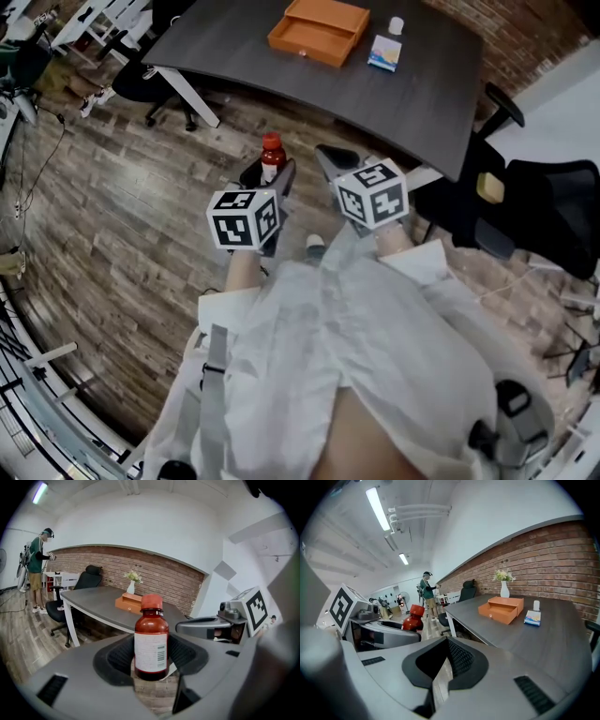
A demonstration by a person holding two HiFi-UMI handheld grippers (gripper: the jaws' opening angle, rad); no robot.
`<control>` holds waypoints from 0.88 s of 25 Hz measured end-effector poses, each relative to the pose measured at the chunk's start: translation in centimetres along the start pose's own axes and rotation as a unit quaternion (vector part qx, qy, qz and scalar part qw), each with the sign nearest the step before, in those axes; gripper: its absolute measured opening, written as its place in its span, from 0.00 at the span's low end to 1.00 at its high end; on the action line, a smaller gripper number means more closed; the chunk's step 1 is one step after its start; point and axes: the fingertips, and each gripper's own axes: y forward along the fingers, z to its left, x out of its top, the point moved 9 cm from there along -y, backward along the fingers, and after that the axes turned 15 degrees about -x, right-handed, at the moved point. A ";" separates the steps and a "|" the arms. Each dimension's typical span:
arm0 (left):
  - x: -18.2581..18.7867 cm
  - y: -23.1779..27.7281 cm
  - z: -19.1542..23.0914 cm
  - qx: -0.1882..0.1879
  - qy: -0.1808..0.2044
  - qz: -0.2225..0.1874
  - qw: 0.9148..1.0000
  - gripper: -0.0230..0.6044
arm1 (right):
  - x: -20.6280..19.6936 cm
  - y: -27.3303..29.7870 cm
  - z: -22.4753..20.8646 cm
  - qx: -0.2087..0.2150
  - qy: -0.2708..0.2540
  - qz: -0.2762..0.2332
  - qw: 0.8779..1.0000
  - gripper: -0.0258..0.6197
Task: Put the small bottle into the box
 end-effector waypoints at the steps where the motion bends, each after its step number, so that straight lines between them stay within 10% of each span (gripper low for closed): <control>1: 0.4 0.5 0.3 0.002 -0.003 0.000 1.000 0.39 | 0.3 0.4 -0.5 0.002 0.001 0.000 1.000 0.04; 22: 4.7 5.8 5.8 -0.015 0.010 0.017 1.000 0.39 | 1.3 6.6 -4.1 -0.016 0.052 0.027 0.998 0.04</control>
